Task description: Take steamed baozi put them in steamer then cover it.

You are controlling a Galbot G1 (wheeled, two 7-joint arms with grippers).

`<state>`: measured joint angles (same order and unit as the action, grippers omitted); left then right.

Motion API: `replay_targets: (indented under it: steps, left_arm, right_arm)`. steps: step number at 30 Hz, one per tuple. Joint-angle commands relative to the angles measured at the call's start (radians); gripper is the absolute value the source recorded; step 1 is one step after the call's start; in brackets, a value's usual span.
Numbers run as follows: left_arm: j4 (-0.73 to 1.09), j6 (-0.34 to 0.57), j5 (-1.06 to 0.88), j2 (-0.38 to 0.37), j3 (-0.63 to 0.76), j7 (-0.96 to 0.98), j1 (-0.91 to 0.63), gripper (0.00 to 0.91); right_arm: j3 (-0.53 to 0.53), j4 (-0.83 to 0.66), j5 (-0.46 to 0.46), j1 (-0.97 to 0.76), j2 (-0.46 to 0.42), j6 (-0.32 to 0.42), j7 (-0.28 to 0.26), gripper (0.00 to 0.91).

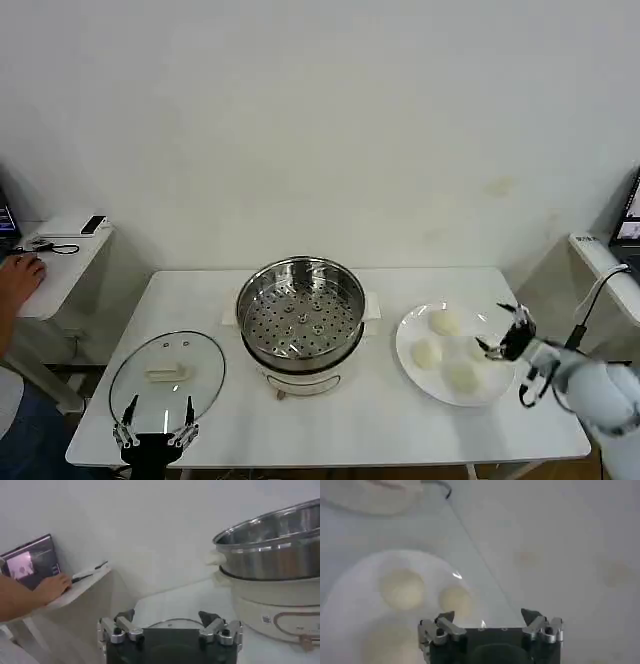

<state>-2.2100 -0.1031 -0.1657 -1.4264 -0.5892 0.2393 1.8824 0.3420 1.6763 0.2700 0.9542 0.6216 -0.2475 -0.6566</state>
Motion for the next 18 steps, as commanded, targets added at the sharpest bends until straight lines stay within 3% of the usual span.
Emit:
replay_targets:
  steps: [1, 4, 9, 18]
  left_arm:
    - [-0.011, -0.008, -0.014, -0.001, -0.001, -0.005, 0.001, 0.907]
    - [-0.013, -0.008, -0.019, -0.006, -0.006, -0.003, -0.001, 0.907]
    - [-0.015, -0.008, -0.028, -0.011, -0.014, -0.002, -0.005, 0.907]
    - [-0.011, -0.009, -0.030, -0.010, -0.039, -0.003, -0.010, 0.907]
  right_arm:
    - [-0.594, -0.273, 0.113, -0.613, -0.122, 0.077, -0.283, 0.907]
    - [-0.727, -0.360, 0.115, -0.721, -0.061, 0.107, -0.342, 0.907]
    - [-0.864, -0.483, 0.092, -0.844, 0.068, 0.153, -0.397, 0.907]
    - [-0.920, -0.730, 0.109, -0.899, 0.269, 0.175, -0.403, 0.907]
